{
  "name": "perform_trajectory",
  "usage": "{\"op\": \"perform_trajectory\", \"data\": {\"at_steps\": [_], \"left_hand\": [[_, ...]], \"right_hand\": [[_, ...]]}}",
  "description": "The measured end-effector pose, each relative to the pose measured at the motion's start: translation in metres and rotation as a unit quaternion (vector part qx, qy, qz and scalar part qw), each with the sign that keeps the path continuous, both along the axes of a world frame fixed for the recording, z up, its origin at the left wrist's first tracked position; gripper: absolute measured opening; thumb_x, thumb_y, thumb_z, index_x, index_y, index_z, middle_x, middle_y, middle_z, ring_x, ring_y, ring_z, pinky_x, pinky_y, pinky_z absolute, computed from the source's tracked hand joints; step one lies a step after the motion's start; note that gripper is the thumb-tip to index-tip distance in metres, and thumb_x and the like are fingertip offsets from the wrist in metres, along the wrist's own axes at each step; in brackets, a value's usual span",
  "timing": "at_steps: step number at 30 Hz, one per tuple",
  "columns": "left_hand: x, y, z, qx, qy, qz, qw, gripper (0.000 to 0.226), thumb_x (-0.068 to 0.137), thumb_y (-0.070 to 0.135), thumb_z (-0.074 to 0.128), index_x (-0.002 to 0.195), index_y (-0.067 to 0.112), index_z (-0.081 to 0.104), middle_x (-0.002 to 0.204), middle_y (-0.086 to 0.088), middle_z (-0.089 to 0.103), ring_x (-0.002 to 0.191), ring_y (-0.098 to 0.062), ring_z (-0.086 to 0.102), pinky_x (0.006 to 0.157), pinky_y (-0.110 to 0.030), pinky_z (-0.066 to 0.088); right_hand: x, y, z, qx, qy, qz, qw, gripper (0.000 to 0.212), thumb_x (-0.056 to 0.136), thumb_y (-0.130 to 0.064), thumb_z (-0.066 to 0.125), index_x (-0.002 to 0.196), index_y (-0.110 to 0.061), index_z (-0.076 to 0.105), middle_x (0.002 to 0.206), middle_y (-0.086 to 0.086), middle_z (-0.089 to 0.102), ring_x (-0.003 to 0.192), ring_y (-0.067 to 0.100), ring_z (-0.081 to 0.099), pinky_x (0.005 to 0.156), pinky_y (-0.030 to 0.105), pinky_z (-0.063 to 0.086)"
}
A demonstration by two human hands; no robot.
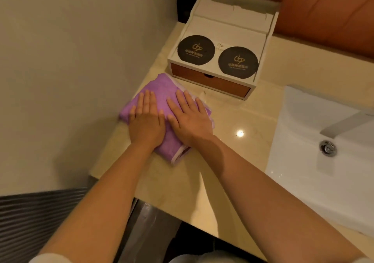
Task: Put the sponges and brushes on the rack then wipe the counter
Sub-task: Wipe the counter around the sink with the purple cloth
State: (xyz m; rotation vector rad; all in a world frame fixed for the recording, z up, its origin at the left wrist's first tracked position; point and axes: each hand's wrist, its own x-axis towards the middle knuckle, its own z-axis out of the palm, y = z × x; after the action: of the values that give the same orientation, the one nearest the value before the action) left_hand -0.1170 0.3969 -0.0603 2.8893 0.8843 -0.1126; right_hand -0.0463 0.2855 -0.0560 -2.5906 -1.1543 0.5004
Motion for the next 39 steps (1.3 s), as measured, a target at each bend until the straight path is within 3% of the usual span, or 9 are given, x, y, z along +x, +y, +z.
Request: {"op": "perform_trajectory", "data": {"at_steps": [6,11,21,30,35,37,39], "left_hand": [[0.015,0.006,-0.001,0.007,0.000,-0.044,0.999,0.067,0.090,0.036,0.004,0.149,0.007,0.011,0.158,-0.012,0.013,0.146,-0.024,0.011,0.116,-0.041,0.012],[0.033,-0.012,0.006,-0.034,0.053,-0.040,0.997,0.057,0.100,0.028,0.018,0.149,0.010,-0.006,0.159,-0.007,-0.008,0.147,-0.020,-0.009,0.118,-0.039,-0.004],[0.049,-0.097,0.015,-0.021,0.070,-0.168,0.983,0.058,0.101,0.036,0.016,0.150,0.014,-0.005,0.159,-0.004,-0.007,0.147,-0.020,-0.006,0.118,-0.038,-0.002],[0.060,-0.162,0.010,-0.034,0.049,-0.211,0.976,0.057,0.101,0.035,0.019,0.150,0.018,-0.002,0.160,0.002,-0.004,0.147,-0.015,-0.005,0.117,-0.038,-0.002],[0.055,-0.183,0.009,-0.028,0.033,-0.234,0.971,0.056,0.100,0.034,0.019,0.150,0.019,-0.001,0.160,0.003,-0.003,0.147,-0.015,-0.003,0.118,-0.038,0.000],[0.048,-0.183,0.008,-0.023,0.029,-0.250,0.968,0.055,0.100,0.034,0.019,0.151,0.020,0.000,0.160,0.003,-0.001,0.147,-0.014,-0.002,0.118,-0.039,0.001],[0.036,-0.184,0.009,-0.024,0.032,-0.255,0.966,0.055,0.100,0.033,0.019,0.151,0.021,0.000,0.160,0.004,-0.001,0.147,-0.013,-0.002,0.119,-0.038,0.002]], "right_hand": [[0.008,0.001,0.000,0.003,0.004,-0.038,0.999,0.055,0.100,-0.048,0.014,0.150,-0.029,0.006,0.160,-0.003,-0.005,0.146,0.012,-0.011,0.116,0.034,-0.013],[0.006,-0.014,0.003,0.009,0.005,-0.074,0.997,0.055,0.100,-0.048,0.016,0.150,-0.029,0.005,0.160,-0.004,-0.003,0.146,0.011,-0.010,0.115,0.032,-0.013],[-0.002,-0.121,0.011,-0.069,-0.031,-0.115,0.991,0.058,0.095,-0.047,0.001,0.150,-0.029,-0.003,0.160,-0.005,-0.007,0.146,0.011,-0.010,0.118,0.037,-0.011],[0.002,-0.200,0.019,-0.093,-0.027,-0.113,0.989,0.054,0.100,-0.043,0.009,0.151,-0.026,0.002,0.160,-0.004,-0.002,0.147,0.011,-0.005,0.115,0.039,-0.014],[-0.002,-0.227,0.019,-0.056,-0.022,-0.114,0.992,0.052,0.100,-0.040,0.014,0.150,-0.024,0.016,0.159,0.000,0.012,0.147,0.016,0.009,0.117,0.041,-0.005],[-0.004,-0.234,0.021,0.003,-0.031,-0.115,0.993,0.053,0.098,-0.038,0.017,0.144,-0.020,0.035,0.153,0.004,0.031,0.141,0.021,0.026,0.117,0.041,0.007],[-0.002,-0.239,0.024,0.052,-0.065,-0.113,0.990,0.051,0.094,-0.035,0.023,0.128,-0.017,0.056,0.134,0.009,0.052,0.126,0.027,0.043,0.110,0.038,0.020]]}}
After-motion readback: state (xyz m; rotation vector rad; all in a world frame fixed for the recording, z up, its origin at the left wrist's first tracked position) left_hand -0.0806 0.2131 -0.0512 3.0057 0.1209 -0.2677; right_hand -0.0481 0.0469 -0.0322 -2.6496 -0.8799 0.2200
